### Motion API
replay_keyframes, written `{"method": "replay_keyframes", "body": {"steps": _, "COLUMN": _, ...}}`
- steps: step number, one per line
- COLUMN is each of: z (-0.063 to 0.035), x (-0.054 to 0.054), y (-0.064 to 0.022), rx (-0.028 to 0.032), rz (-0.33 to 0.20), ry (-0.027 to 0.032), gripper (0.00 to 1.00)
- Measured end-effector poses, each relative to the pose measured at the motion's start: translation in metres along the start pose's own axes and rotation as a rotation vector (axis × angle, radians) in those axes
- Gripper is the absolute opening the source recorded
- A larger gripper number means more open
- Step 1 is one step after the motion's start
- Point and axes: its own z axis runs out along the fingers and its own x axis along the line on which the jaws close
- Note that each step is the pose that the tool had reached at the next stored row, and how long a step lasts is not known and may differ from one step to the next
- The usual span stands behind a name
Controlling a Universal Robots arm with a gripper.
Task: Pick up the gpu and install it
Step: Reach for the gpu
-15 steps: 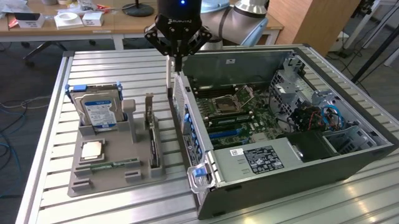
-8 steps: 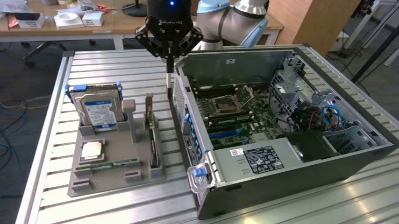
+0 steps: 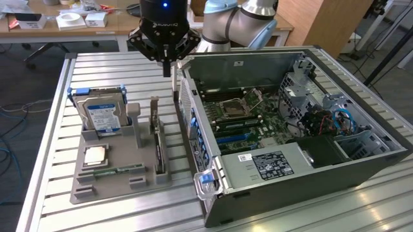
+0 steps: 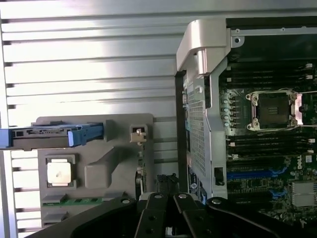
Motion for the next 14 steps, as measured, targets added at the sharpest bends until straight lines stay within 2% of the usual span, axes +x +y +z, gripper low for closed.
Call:
{"method": "replay_keyframes", "body": {"steps": 6, "z": 0.0026, "x": 0.019, "y": -0.0015, "rx": 0.0007, "rz": 0.0, "ry": 0.0081, "gripper": 0.1}}
{"method": "replay_keyframes", "body": {"steps": 14, "z": 0.0027, "x": 0.02, "y": -0.0021, "rx": 0.0008, "rz": 0.0, "ry": 0.0089, "gripper": 0.1}}
